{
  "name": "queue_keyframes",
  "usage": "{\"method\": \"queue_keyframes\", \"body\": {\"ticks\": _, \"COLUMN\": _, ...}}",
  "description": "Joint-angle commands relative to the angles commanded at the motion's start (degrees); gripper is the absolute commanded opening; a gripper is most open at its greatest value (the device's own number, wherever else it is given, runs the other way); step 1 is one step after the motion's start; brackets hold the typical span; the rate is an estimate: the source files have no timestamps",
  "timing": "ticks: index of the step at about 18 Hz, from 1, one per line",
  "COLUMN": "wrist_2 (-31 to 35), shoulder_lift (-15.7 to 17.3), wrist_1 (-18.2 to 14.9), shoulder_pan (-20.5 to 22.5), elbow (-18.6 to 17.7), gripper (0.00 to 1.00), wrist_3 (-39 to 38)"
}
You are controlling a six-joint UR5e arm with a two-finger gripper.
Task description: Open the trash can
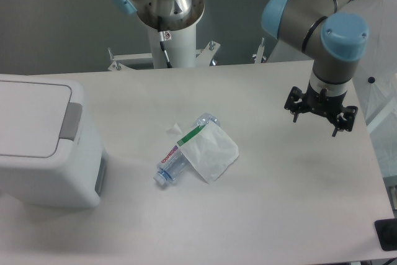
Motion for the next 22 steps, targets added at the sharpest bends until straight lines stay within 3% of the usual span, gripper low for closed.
{"method": "queue_keyframes", "body": {"ticks": 10, "wrist_2": -1.1, "shoulder_lift": 0.6, "wrist_1": -0.3, "shoulder_pan": -0.7, "elbow": -0.3, "gripper": 1.0, "wrist_3": -2.0}}
{"method": "queue_keyframes", "body": {"ticks": 14, "wrist_2": -3.1, "shoulder_lift": 1.4, "wrist_1": 1.7, "shoulder_pan": -2.0, "elbow": -3.1, "gripper": 1.0, "wrist_3": -4.7}}
{"method": "queue_keyframes", "body": {"ticks": 16, "wrist_2": -3.3, "shoulder_lift": 1.5, "wrist_1": 1.8, "shoulder_pan": -3.0, "elbow": -3.7, "gripper": 1.0, "wrist_3": -8.5}}
{"method": "queue_keyframes", "body": {"ticks": 19, "wrist_2": -3.6, "shoulder_lift": 1.9, "wrist_1": 1.5, "shoulder_pan": -6.2, "elbow": -1.9, "gripper": 1.0, "wrist_3": -15.1}}
{"method": "queue_keyframes", "body": {"ticks": 22, "wrist_2": -5.6, "shoulder_lift": 3.9, "wrist_1": 0.9, "shoulder_pan": -9.0, "elbow": -1.3, "gripper": 1.0, "wrist_3": -22.6}}
